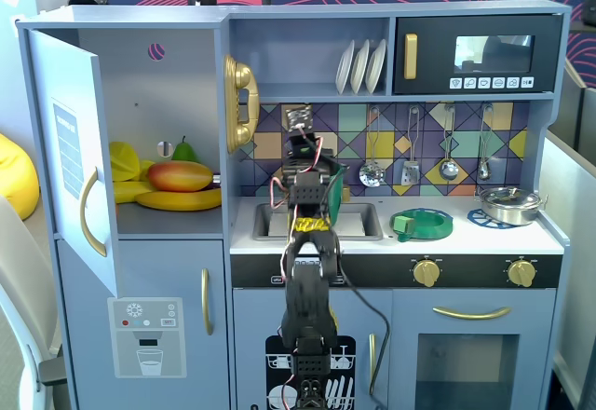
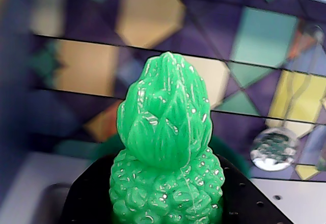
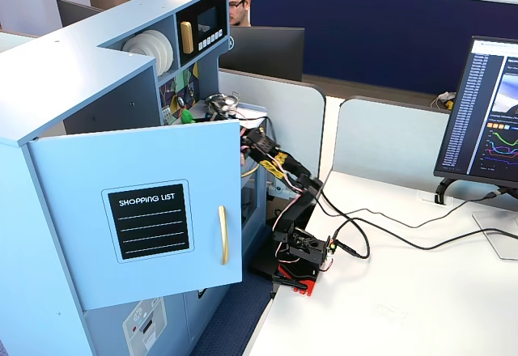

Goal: Pick up the green pineapple from the left cabinet and place it in the green recipient

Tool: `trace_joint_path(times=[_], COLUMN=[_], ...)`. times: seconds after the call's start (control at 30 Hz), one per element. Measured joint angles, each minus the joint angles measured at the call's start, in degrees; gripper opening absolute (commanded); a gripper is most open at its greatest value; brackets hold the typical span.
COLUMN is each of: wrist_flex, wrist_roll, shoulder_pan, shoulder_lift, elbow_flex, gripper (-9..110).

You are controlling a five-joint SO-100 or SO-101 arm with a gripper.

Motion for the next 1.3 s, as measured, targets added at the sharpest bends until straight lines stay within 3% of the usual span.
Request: trace_joint_path(times=[0.3,0.57,0.77,0.87,1.3], wrist_flex=[-1.58,-1.67,-1.67,-1.67,-1.58], wrist_roll=[1.32,3.16,3.96,4.48,4.48], shoulder_pan=[-0.26,-2.29,-1.93,-1.85,0.0], shoulder_lift=[-21.53,-23.73,-23.99,-23.99,-21.36], elbow_flex=[-17.14,-19.25,-19.25,-19.25,-16.26], gripper=[3,4,33,37,36])
